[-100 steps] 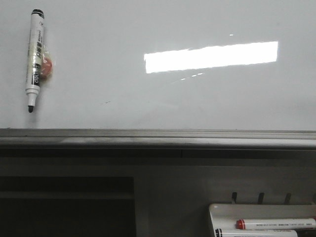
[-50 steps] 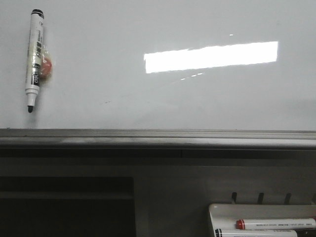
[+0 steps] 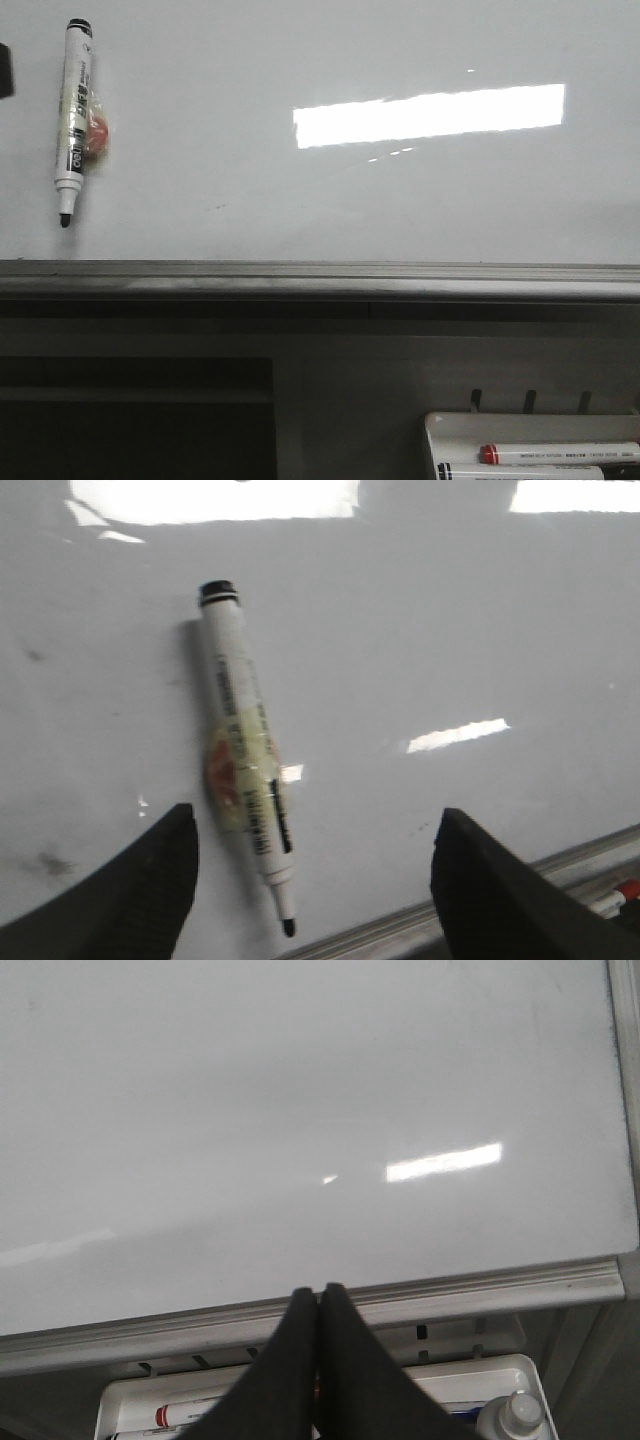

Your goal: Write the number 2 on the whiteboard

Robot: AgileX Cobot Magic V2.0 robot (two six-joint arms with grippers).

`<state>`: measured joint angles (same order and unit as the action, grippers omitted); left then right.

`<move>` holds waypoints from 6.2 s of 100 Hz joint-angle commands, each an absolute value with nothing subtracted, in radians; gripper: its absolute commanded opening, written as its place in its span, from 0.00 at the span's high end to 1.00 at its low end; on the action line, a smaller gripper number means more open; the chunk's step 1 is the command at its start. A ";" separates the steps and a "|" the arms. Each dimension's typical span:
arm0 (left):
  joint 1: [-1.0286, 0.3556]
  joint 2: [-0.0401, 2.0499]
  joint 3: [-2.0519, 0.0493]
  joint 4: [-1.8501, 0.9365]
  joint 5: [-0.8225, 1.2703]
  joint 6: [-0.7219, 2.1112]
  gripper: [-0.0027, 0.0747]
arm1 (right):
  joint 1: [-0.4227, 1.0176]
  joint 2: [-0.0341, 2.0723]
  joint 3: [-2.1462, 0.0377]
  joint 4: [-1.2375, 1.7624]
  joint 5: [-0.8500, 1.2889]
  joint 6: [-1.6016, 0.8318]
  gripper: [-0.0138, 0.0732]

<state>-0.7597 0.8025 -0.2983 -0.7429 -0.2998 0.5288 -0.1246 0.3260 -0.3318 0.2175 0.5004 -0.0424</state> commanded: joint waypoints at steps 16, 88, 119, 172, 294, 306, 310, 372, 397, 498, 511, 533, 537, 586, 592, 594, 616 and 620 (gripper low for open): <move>-0.964 0.985 -0.336 -0.854 -0.652 0.528 0.37 | -0.063 0.339 -0.367 0.228 0.442 -0.049 0.91; -0.968 1.269 -0.452 -1.143 -0.735 0.515 0.83 | -0.005 0.339 -0.367 0.228 0.442 -0.049 0.91; -0.976 1.263 -0.452 -1.058 -0.712 0.525 0.99 | 0.051 0.339 -0.373 0.249 0.505 -0.054 0.91; -0.996 1.029 -0.452 -0.189 -0.128 0.525 0.99 | 0.376 0.517 -0.535 0.728 0.620 -0.712 0.90; -1.067 1.017 -0.452 0.068 -0.158 0.525 0.99 | 0.792 0.967 -0.695 0.837 0.404 -1.036 0.40; -1.067 1.017 -0.452 0.068 -0.167 0.525 0.99 | 0.792 0.967 -0.695 0.837 0.404 -1.036 0.40; -1.067 1.017 -0.452 0.068 -0.165 0.525 0.99 | 0.792 0.967 -0.695 0.837 0.404 -1.036 0.42; -1.067 0.953 -0.452 0.068 -0.122 0.525 0.45 | 0.790 0.967 -0.695 0.835 0.391 -1.036 0.92; -1.059 0.646 -0.452 0.017 0.137 0.521 0.34 | 0.790 0.972 -0.695 0.844 0.202 -1.036 0.92; -0.414 0.341 -0.448 -0.179 0.061 0.205 0.99 | 0.751 1.276 -0.858 0.998 0.022 -1.036 0.92; -0.414 0.341 -0.448 -0.179 0.061 0.205 0.99 | 0.716 1.306 -0.894 0.963 0.023 -1.036 0.92; -0.414 0.341 -0.448 -0.183 0.061 0.205 0.99 | 0.641 1.289 -0.926 0.953 0.029 -1.036 0.91; -0.414 0.341 -0.450 -0.183 0.059 0.205 0.99 | 0.625 1.274 -0.919 0.949 0.042 -1.036 0.91; -0.414 0.341 -0.450 -0.194 0.053 0.205 0.99 | 0.665 1.273 -0.752 0.926 0.149 -1.012 0.91; -0.414 0.341 -0.450 -0.194 0.053 0.205 0.99 | 0.698 1.302 -0.777 0.926 0.127 -1.012 0.91; -0.414 0.341 -0.450 -0.194 0.055 0.205 0.99 | 0.708 1.312 -0.784 0.926 0.125 -1.012 0.91; -0.414 0.341 -0.450 -0.194 0.066 0.205 0.99 | 0.692 1.306 -0.781 0.928 0.109 -1.012 0.91; -0.414 0.341 -0.450 -0.194 0.066 0.205 0.99 | 0.679 1.288 -0.761 0.928 0.112 -1.012 0.91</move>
<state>-0.4160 0.3245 -0.4190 -0.1840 0.1371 0.2159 0.7158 1.3348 -0.7666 0.9431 0.2029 -1.0105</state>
